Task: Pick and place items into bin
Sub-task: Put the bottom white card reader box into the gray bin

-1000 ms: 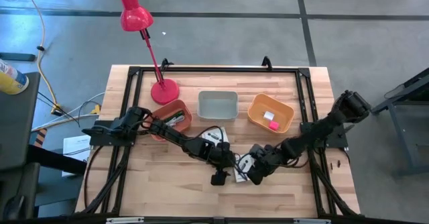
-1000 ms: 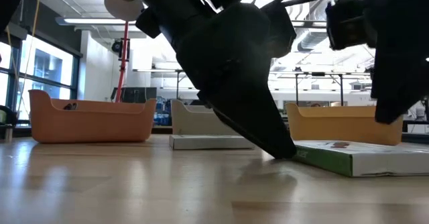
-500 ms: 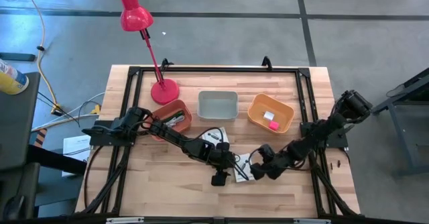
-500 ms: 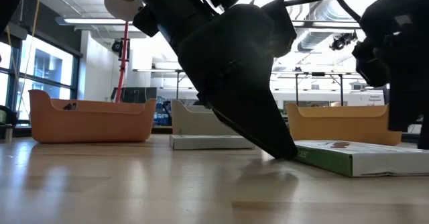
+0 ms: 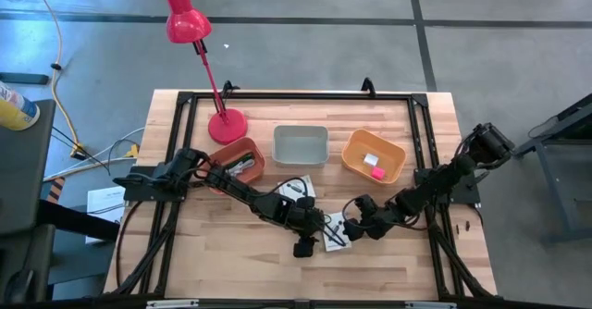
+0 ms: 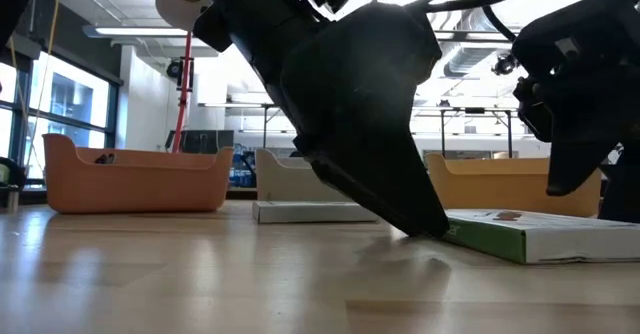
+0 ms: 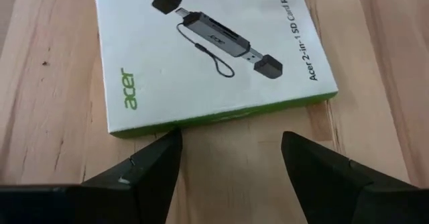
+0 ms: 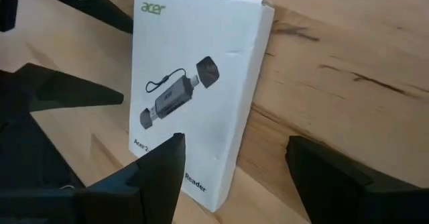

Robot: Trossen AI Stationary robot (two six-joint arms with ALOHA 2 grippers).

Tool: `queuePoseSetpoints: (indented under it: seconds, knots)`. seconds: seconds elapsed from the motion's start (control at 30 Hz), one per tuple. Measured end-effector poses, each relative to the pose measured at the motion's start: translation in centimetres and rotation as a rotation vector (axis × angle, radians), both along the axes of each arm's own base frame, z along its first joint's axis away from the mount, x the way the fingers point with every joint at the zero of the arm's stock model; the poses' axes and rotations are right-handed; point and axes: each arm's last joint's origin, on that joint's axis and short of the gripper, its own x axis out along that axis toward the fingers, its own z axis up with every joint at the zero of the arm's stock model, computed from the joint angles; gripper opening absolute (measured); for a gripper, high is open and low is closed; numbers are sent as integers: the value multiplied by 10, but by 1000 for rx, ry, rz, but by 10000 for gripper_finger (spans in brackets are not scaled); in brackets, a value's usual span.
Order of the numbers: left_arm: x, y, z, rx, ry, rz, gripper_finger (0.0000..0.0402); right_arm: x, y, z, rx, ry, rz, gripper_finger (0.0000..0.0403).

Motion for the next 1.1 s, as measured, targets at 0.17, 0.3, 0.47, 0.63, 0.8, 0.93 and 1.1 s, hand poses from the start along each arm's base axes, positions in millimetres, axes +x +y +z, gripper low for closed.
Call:
queuePoseSetpoints:
  seconds: [0.17, 0.3, 0.47, 0.63, 0.8, 0.93, 1.1]
  knots:
    - [-6, -5, 11, 49, 1, 36, 248, -1, -1, -1, -10, -7, 8, 249]
    - [-4, -7, 23, 72, -56, 84, 248, 0, 0, -1, -17, -20, 14, 249]
    - [2, -14, 34, 82, -104, 87, 248, 2, 1, 0, -18, -48, 27, 249]
    - [3, -16, 38, 107, -124, 97, 248, 2, 1, 1, -27, -63, 27, 249]
    - [4, -15, 30, 117, -109, 106, 248, 6, 2, 4, -32, -128, 32, 249]
    - [7, -15, 23, 119, -109, 106, 248, 7, 0, 4, -31, -126, 29, 249]
    - [8, -16, 14, 94, -94, 91, 248, 8, 0, 5, -27, -127, 23, 249]
